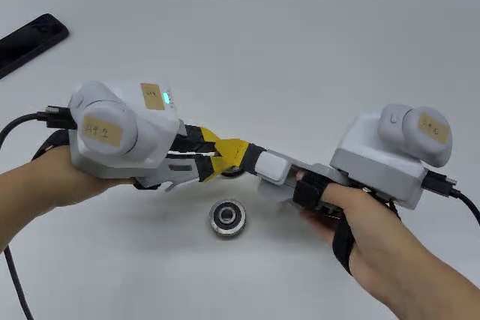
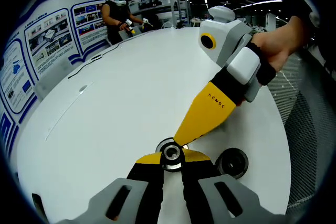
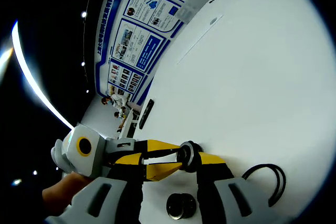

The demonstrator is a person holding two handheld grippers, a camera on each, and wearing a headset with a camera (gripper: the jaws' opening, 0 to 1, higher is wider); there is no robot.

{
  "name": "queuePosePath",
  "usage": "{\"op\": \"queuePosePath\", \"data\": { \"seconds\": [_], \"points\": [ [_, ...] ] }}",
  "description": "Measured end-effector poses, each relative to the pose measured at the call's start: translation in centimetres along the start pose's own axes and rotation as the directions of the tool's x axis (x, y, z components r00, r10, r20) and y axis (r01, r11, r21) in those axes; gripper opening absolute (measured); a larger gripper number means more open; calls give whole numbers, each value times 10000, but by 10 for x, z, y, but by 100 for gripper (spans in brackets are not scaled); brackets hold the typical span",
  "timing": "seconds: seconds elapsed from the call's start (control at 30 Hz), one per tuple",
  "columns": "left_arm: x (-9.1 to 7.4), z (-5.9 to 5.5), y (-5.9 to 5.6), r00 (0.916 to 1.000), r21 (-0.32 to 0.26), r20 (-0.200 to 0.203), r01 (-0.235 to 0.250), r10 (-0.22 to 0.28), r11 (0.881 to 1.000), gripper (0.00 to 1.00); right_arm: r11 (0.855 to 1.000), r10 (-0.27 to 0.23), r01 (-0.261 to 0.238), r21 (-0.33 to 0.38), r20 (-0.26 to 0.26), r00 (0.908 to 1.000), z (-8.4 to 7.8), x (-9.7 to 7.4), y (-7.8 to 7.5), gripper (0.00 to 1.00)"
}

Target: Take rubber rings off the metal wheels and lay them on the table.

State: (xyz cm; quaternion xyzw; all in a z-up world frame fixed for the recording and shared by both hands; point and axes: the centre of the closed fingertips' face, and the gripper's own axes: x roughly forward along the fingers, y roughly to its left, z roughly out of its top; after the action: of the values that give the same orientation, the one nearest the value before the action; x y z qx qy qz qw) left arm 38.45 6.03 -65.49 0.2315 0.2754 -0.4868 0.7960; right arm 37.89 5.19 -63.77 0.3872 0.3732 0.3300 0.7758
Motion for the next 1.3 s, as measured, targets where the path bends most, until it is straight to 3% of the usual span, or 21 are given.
{"op": "queuePosePath", "data": {
  "seconds": [0.2, 0.53, 1.0, 1.3],
  "points": [
    [0, 0, 0, 10000, 0, 5, 0, 0, 10000, 13, 10000, -59, 59, 15, -217, 9997, -3, 0, -2, 34],
    [0, -1, 0, 10000, 12, 9, 28, -28, 10000, 13, 9993, -338, 329, -191, -495, 9982, -4, -1, -16, 13],
    [0, -1, 0, 10000, 27, 6, 86, -86, 10000, 13, 9990, -268, 297, 330, -866, 9959, 0, 3, -31, 4],
    [0, -2, 0, 9999, 48, -19, 99, -99, 9999, 13, 9978, -15, 92, 659, -1152, 9933, 0, 3, -31, 2]
  ]
}}
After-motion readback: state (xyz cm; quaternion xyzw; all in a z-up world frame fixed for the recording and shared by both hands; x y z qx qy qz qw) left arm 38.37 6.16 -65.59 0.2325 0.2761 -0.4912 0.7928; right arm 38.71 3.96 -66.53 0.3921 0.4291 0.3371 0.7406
